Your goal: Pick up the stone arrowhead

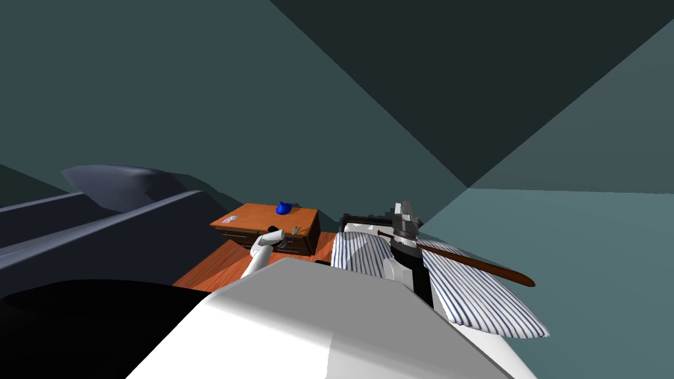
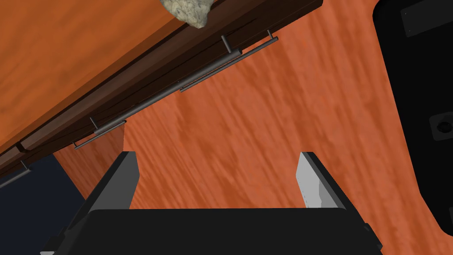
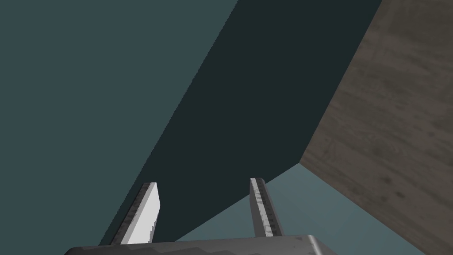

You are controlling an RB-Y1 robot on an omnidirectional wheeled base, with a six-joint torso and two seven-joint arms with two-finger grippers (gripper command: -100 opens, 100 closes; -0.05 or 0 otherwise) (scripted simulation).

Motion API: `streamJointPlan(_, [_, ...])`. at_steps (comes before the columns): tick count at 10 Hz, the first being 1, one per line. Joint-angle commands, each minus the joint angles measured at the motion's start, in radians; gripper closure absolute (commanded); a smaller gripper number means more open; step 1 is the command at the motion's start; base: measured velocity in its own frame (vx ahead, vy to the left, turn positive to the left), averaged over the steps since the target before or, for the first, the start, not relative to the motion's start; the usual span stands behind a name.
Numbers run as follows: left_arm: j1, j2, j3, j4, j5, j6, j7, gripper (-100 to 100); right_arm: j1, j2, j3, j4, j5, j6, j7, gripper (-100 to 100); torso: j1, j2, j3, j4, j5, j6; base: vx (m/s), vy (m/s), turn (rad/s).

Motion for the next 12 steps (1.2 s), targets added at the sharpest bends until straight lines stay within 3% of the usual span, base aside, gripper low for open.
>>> streamJointPlan(1, [0.0, 0.0, 0.0, 0.0, 0.0, 0.0, 0.0, -100, 0.0, 0.0, 0.0, 0.0, 0.0, 0.0, 0.0, 0, 0.0, 0.0, 0.0, 0.0, 0.0, 0.0, 0.0, 0.0, 0.0])
streamJointPlan(5, [0.0, 0.0, 0.0, 0.0, 0.0, 0.0, 0.0, -100, 0.0, 0.0, 0.0, 0.0, 0.0, 0.0, 0.0, 0, 0.0, -0.001, 0.0, 0.0, 0.0, 0.0, 0.004, 0.0, 0.002])
streamJointPlan(7, [0.035, 0.008, -0.011, -0.012, -0.03, 0.045, 0.042, -100, 0.0, 0.0, 0.0, 0.0, 0.0, 0.0, 0.0, 0, 0.0, 0.0, 0.0, 0.0, 0.0, 0.0, 0.002, 0.001, -0.025])
streamJointPlan(12, [0.048, 0.011, -0.014, -0.015, -0.041, 0.063, 0.058, -100, 0.0, 0.0, 0.0, 0.0, 0.0, 0.0, 0.0, 0, 0.0, -0.002, 0.0, 0.0, 0.0, 0.0, 0.008, 0.001, -0.003])
